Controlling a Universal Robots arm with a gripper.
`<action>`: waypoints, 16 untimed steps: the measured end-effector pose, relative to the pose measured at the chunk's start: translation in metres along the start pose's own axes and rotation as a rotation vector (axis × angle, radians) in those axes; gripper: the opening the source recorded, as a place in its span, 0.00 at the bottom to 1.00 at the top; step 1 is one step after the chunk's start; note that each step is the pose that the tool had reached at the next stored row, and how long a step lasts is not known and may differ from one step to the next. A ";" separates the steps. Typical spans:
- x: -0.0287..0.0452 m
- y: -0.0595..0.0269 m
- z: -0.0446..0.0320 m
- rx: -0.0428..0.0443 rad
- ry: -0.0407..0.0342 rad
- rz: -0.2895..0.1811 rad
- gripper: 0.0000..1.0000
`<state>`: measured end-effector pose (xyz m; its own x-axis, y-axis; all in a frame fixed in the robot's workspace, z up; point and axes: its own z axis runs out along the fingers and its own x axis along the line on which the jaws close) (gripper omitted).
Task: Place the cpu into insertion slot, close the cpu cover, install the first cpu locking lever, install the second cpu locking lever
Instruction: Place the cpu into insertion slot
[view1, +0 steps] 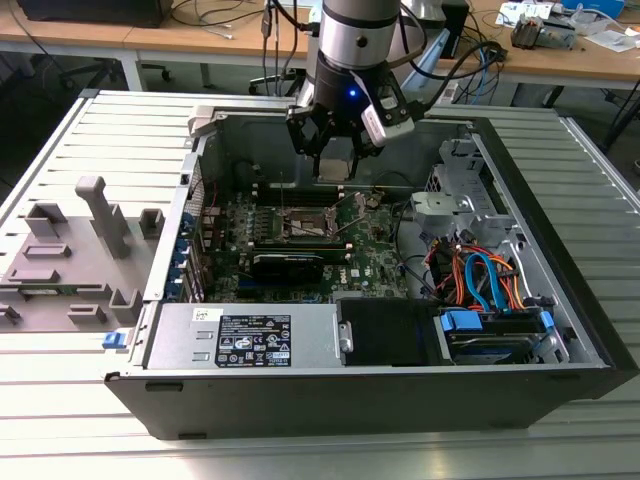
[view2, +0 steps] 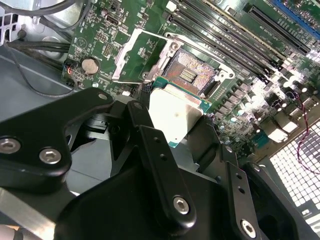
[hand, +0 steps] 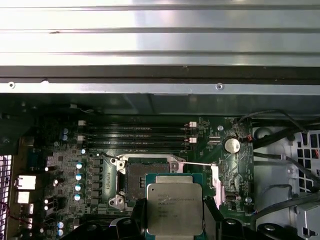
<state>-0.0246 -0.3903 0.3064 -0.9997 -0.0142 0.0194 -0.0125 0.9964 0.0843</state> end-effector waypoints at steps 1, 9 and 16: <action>0.0000 -0.0002 0.0002 0.0003 0.0000 0.000 0.55; 0.0000 -0.0010 0.0013 0.0017 -0.0001 0.000 0.55; 0.0000 -0.0021 0.0020 0.0020 0.0000 0.000 0.55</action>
<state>-0.0246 -0.3923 0.3043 -0.9997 -0.0141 0.0194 -0.0125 0.9965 0.0823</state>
